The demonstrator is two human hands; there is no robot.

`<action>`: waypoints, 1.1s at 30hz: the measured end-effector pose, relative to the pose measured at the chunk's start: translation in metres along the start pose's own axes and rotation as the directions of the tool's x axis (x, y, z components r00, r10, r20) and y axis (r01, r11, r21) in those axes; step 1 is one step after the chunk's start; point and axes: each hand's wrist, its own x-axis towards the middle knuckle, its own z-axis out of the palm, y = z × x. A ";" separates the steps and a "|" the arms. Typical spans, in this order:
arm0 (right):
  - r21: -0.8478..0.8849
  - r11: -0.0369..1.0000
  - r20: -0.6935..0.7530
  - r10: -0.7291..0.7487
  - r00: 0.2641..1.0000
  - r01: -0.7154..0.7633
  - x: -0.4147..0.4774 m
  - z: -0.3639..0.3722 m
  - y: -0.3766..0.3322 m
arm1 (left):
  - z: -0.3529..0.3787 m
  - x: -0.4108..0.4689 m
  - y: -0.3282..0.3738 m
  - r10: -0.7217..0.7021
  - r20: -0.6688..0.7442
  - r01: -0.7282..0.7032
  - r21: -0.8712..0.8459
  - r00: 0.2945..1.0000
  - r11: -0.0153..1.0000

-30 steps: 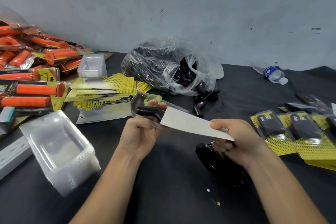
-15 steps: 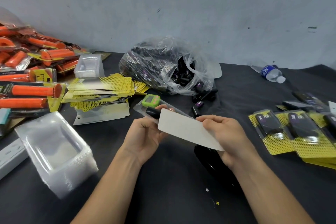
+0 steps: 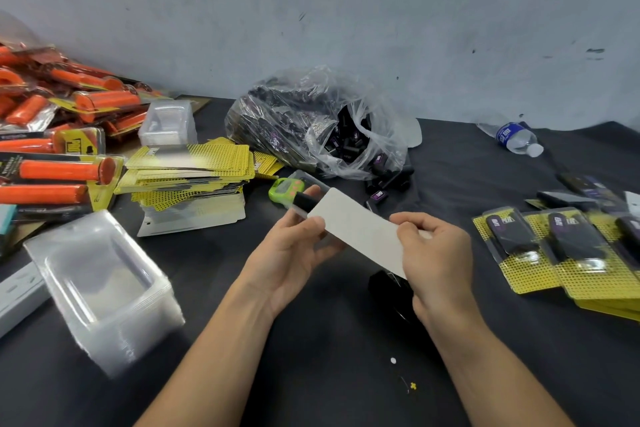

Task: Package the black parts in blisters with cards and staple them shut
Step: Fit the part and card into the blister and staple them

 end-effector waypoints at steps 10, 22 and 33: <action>0.017 0.999 0.537 0.033 0.843 -0.049 0.004 -0.015 -0.014 | -0.001 0.006 -0.005 -0.085 -0.170 0.105 0.114 0.982 0.988; -0.160 0.981 0.317 -0.049 0.947 0.105 0.003 -0.013 -0.007 | 0.000 0.006 -0.017 0.088 -0.321 0.076 0.464 0.943 0.883; -0.294 0.944 0.275 -0.066 0.959 0.149 0.004 -0.008 0.002 | 0.011 0.000 -0.023 0.205 -0.287 0.102 0.777 0.936 0.621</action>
